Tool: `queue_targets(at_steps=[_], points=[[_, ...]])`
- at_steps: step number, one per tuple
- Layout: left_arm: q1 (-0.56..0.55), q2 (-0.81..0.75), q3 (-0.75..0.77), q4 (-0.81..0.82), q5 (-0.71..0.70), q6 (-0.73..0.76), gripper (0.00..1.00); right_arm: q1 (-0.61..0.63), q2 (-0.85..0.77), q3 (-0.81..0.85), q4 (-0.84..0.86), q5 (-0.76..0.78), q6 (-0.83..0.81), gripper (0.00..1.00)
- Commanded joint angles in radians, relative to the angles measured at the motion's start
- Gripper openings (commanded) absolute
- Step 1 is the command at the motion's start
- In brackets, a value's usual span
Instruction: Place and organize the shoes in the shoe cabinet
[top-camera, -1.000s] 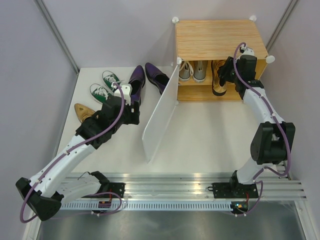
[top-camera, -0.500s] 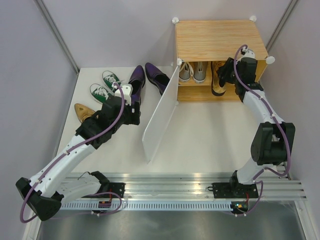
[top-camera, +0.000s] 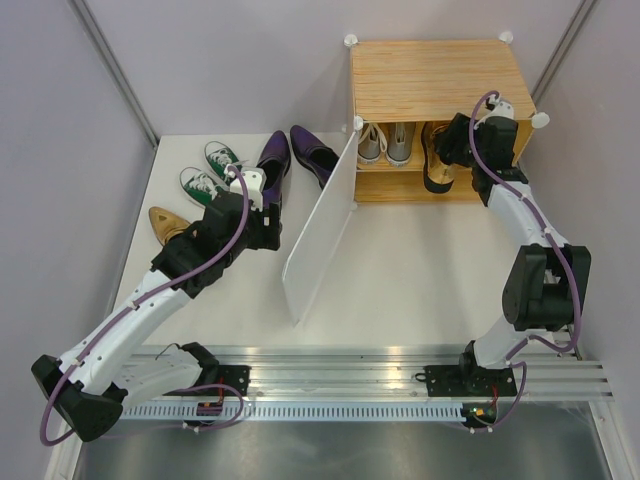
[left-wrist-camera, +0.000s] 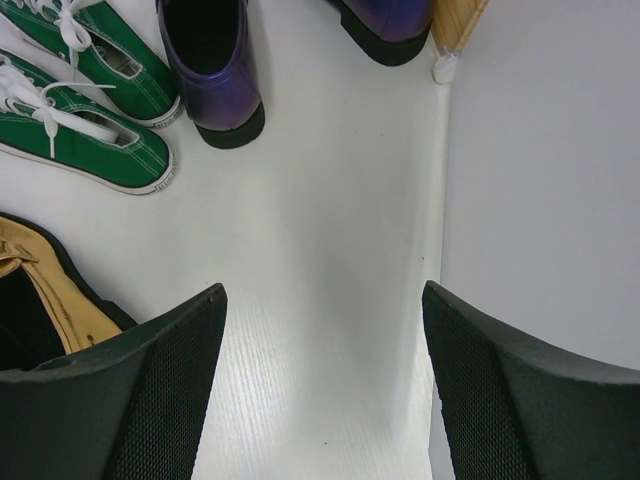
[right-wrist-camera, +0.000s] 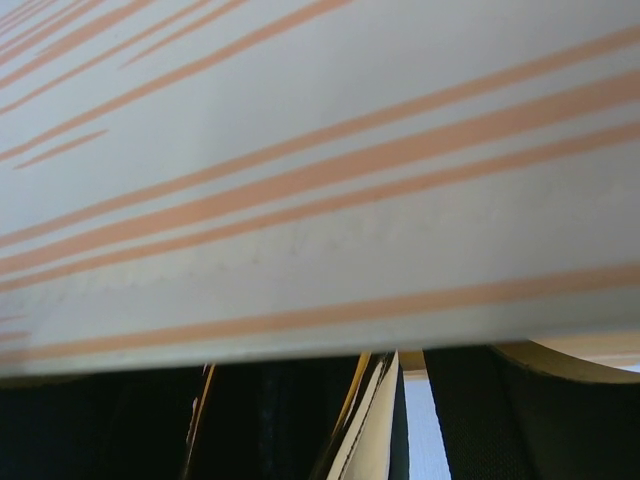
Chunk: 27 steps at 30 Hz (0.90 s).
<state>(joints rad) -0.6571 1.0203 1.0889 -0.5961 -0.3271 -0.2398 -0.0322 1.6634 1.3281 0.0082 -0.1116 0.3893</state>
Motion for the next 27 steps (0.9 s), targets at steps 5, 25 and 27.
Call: queue_targets(at_steps=[5,25,27], points=[[-0.004,-0.003,0.0,0.022,0.031,0.03,0.82,-0.002,-0.016,-0.003,0.059,0.041,0.013,0.98],[-0.004,-0.005,0.0,0.021,0.039,0.028,0.82,-0.003,-0.139,-0.038,0.056,0.018,0.005,0.98],[-0.004,-0.005,0.002,0.022,0.039,0.028,0.82,-0.003,-0.154,-0.041,0.055,0.015,0.003,0.98]])
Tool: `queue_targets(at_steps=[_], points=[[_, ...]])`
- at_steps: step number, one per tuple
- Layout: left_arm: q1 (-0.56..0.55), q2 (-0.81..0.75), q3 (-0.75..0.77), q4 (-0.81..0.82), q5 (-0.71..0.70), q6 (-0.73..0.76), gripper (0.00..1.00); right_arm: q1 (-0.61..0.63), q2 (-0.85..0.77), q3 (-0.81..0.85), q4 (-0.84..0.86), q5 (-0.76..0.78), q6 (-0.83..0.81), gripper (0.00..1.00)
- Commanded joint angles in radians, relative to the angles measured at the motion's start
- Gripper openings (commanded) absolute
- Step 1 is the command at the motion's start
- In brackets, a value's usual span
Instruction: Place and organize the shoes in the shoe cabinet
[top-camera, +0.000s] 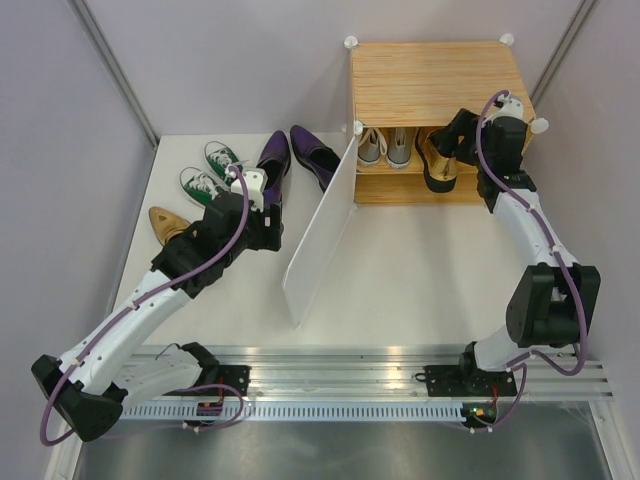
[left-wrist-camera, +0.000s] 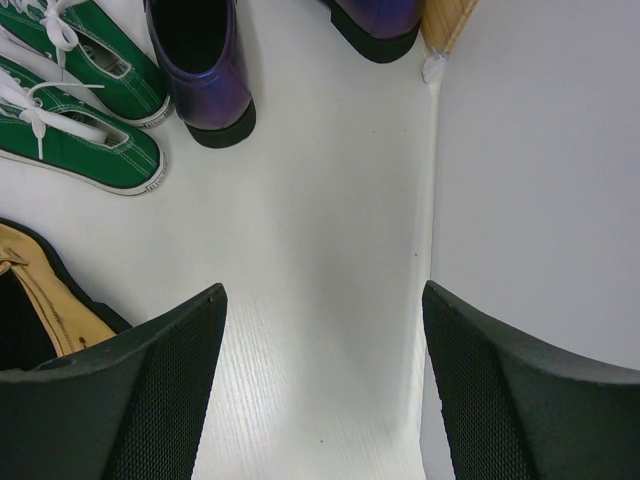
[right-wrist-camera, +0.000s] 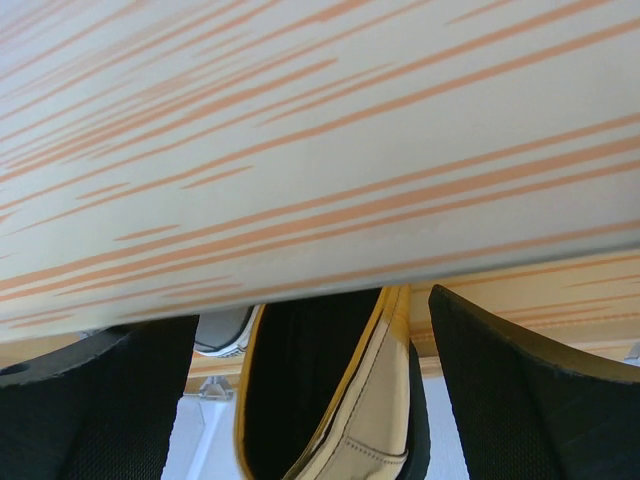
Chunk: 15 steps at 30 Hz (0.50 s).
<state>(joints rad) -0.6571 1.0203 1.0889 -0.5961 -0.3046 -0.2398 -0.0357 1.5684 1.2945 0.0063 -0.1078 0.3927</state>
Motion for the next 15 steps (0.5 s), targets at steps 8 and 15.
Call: queue_targets(at_steps=[8,15], points=[[-0.004,-0.008,0.002,0.021,0.019,0.027,0.82,0.0,-0.159,-0.09,0.026,0.002,-0.031,0.98],[-0.004,-0.009,0.003,0.022,0.028,0.025,0.82,0.01,-0.35,-0.273,0.026,-0.004,-0.083,0.98]])
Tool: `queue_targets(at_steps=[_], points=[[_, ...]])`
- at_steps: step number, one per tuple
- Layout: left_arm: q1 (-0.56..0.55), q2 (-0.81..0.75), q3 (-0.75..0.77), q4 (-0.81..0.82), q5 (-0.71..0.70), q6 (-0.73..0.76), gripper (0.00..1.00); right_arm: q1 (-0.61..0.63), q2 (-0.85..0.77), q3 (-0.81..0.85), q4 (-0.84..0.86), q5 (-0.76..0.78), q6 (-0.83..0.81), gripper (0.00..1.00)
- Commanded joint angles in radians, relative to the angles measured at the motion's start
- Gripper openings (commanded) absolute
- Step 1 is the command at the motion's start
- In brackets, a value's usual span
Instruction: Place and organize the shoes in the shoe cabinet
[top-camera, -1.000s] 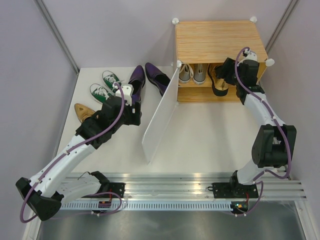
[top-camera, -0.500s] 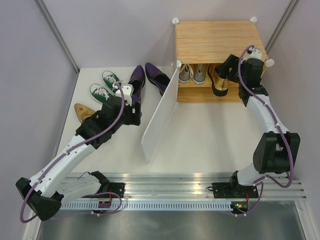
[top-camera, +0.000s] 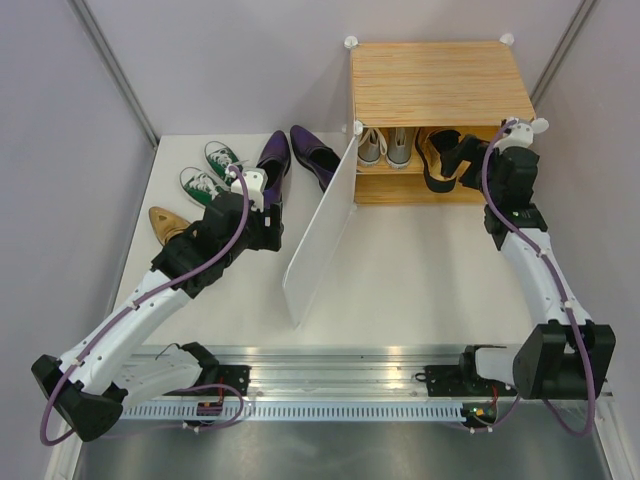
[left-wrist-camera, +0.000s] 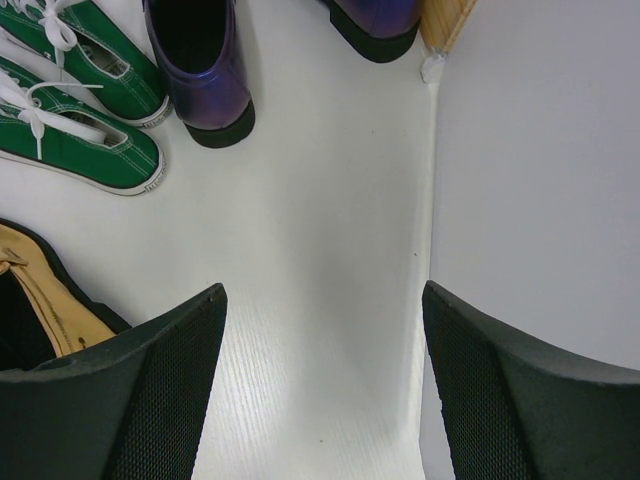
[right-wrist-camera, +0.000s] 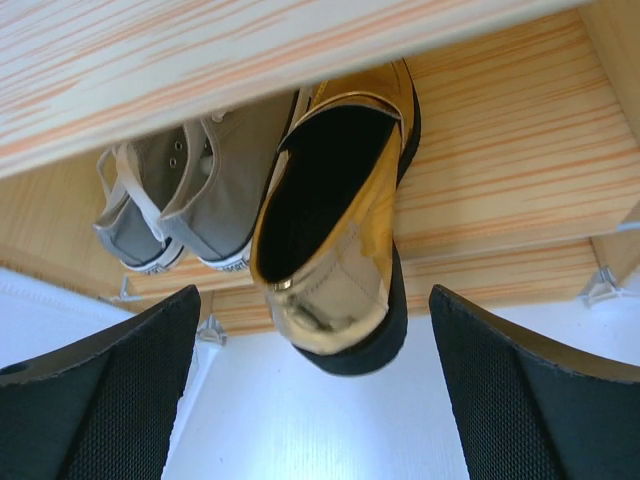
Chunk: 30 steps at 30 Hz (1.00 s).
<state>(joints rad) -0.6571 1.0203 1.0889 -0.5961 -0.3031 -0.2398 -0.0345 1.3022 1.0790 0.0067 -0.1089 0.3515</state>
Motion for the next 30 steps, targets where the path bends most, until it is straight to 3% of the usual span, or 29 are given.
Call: queue_targets(at_steps=[1,12,19,25,30], points=[[-0.006,-0.011,0.003,0.022,0.025,0.025,0.82,0.01,-0.098,-0.074,0.027,0.001,-0.051,0.98],[-0.01,-0.009,0.002,0.021,0.033,0.025,0.82,0.114,-0.074,-0.208,0.119,0.064,-0.124,0.98],[-0.013,-0.003,0.0,0.022,0.029,0.03,0.82,0.134,0.006,-0.177,0.154,0.237,-0.189,0.98],[-0.013,0.003,-0.001,0.022,0.024,0.031,0.82,0.134,0.091,-0.134,0.194,0.222,-0.203,0.98],[-0.013,0.014,-0.001,0.021,0.019,0.034,0.82,0.134,0.163,-0.103,0.226,0.196,-0.204,0.91]])
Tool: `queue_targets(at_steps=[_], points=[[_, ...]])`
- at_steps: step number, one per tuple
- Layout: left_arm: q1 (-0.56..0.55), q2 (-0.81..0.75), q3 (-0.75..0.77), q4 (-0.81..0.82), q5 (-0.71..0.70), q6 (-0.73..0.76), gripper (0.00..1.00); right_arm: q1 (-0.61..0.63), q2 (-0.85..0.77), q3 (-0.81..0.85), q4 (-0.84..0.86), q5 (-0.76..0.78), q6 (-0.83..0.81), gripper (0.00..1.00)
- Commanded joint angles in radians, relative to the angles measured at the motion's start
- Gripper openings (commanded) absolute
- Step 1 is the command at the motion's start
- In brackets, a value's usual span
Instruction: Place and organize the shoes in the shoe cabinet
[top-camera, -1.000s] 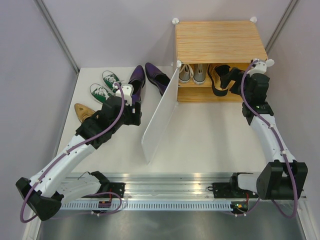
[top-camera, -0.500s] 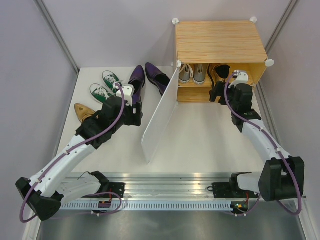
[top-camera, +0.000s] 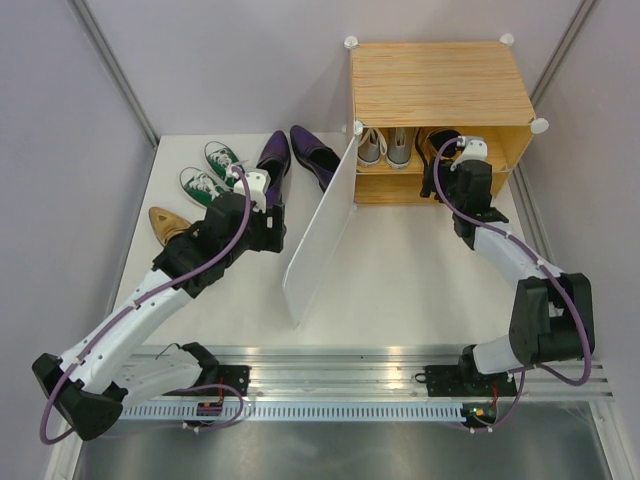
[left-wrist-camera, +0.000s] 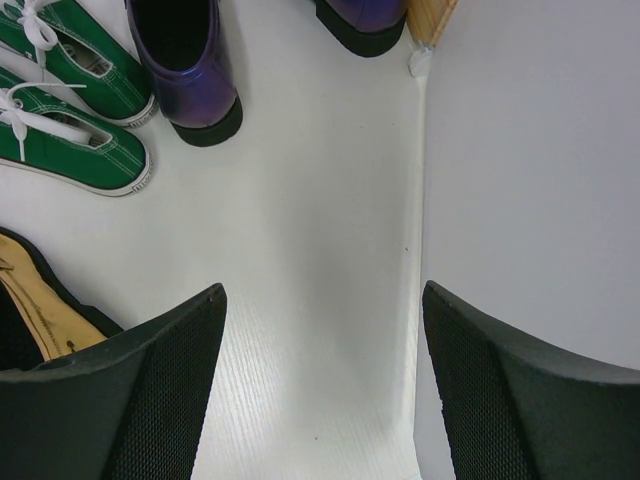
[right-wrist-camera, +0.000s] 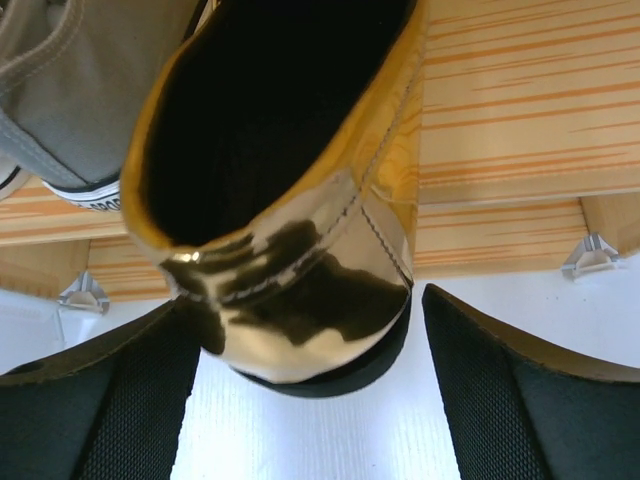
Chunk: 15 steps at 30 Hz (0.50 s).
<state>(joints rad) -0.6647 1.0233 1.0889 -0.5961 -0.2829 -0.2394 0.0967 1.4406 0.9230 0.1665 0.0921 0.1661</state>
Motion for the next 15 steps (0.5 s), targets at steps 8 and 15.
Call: queue_targets(at_steps=[8,15], points=[[-0.006,0.023,-0.003,0.021,-0.002,0.037,0.83,0.0,0.072,0.1,0.085,0.008,-0.027,0.68],[-0.006,0.026,-0.003,0.019,-0.007,0.038,0.83,0.001,0.064,0.114,0.084,0.018,-0.025,0.32]])
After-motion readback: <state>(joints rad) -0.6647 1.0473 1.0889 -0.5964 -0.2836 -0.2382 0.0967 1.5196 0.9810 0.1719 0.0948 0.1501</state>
